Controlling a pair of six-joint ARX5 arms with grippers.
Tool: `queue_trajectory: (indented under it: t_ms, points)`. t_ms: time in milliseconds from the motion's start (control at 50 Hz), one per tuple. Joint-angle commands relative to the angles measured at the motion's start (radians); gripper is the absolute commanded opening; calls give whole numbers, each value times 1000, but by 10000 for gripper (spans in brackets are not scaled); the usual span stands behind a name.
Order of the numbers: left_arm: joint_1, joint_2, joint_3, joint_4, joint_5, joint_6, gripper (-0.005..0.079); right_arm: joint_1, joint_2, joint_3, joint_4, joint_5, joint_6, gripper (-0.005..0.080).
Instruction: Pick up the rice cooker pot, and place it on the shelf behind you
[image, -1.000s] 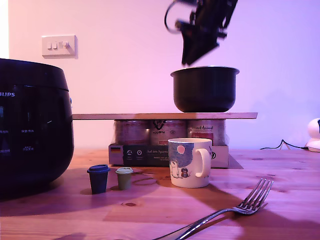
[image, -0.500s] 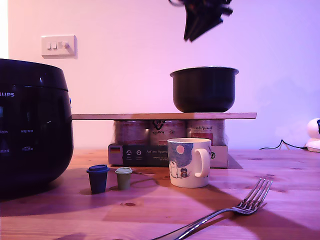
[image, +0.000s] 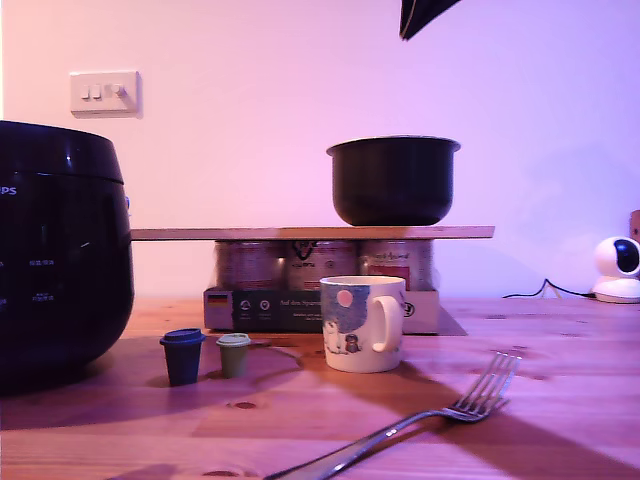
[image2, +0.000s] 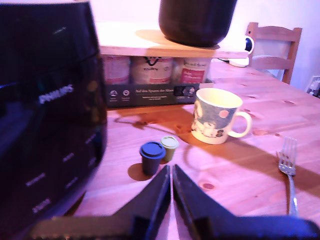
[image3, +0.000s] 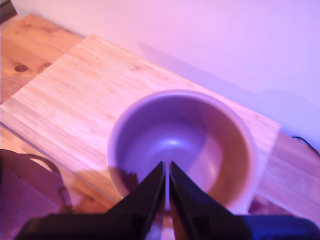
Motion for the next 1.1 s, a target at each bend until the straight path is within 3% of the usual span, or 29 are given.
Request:
queue_trajectory:
  t_ms: [0, 1080]
  points:
    - [-3, -10, -31, -29, 0, 1, -19, 3, -37, 9, -7, 8, 2, -11]
    - [-3, -10, -31, -29, 0, 1, -19, 13, -83, 9, 188, 11, 31, -11]
